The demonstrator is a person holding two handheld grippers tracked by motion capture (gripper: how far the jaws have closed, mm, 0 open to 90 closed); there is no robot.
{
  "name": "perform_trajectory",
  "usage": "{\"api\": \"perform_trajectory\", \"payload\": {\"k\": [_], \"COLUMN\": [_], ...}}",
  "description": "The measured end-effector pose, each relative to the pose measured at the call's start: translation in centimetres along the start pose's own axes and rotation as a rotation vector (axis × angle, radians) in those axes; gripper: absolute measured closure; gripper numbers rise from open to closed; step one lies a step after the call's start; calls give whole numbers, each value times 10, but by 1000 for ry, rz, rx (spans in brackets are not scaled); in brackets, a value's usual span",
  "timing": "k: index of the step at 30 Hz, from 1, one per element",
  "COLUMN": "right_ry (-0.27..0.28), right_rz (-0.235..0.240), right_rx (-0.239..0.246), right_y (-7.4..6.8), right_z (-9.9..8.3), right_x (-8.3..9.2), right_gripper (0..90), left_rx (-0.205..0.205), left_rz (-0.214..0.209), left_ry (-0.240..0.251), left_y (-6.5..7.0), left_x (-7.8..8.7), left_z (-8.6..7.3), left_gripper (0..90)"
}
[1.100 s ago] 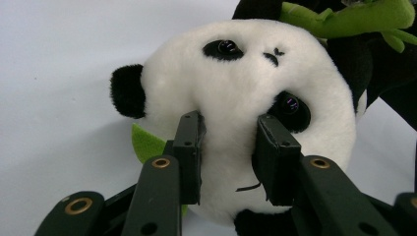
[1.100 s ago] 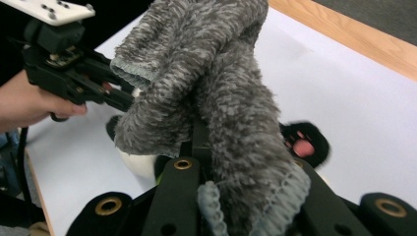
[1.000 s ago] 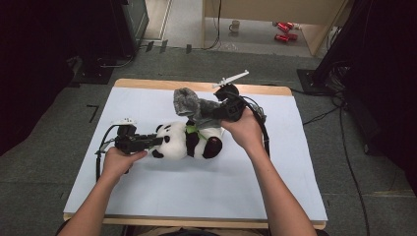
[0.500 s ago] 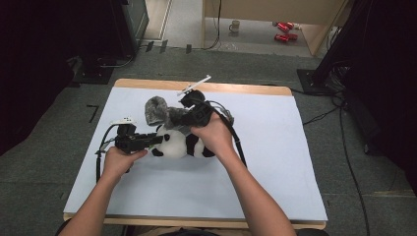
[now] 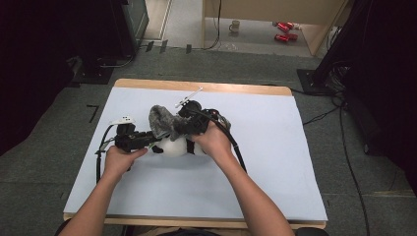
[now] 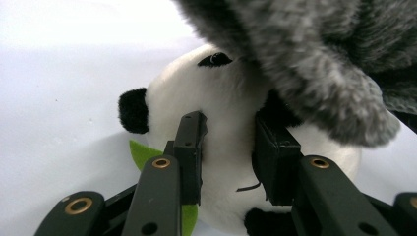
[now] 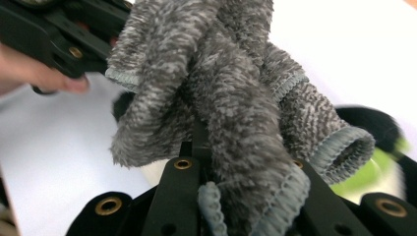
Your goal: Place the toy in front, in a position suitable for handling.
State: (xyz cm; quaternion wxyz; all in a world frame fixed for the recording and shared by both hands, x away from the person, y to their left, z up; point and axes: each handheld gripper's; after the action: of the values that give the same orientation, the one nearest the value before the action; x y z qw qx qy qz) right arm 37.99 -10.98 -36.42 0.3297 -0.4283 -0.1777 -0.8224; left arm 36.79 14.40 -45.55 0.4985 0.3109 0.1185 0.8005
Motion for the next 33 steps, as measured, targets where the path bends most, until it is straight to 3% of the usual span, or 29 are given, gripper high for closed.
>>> {"api": "perform_trajectory", "payload": {"k": [2, 11, 16, 28, 33], "right_ry": [-2, 1, -1, 13, 93], "right_rz": [-22, -26, -41, -96, -37], "right_rx": [-2, -88, -110, -174, -191], "right_y": [6, 39, 50, 74, 79], "right_z": [-5, -23, -28, -36, -27], "right_x": [4, 19, 24, 39, 55], "right_gripper": [798, 797, 796, 796, 797], "left_rx": [-5, -20, -40, -37, -24], "left_rz": [1, -6, -5, -23, -25], "left_ry": [5, 10, 11, 1, 2], "left_y": [0, -1, 0, -4, -4], "left_x": [0, -1, -1, -3, -3], "left_z": [0, 1, 2, 5, 5], "left_gripper": [660, 655, 644, 676, 679]}}
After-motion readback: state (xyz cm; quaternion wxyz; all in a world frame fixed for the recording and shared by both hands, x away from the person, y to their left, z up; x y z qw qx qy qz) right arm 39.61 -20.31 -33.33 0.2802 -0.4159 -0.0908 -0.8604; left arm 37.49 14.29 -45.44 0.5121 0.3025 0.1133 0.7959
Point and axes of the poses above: each handheld gripper's, and its own axes: x roughly backward along the jaws, z roughly out of its top, y roughly to its right, and after that the axes turned 10 degrees about -z, right-handed
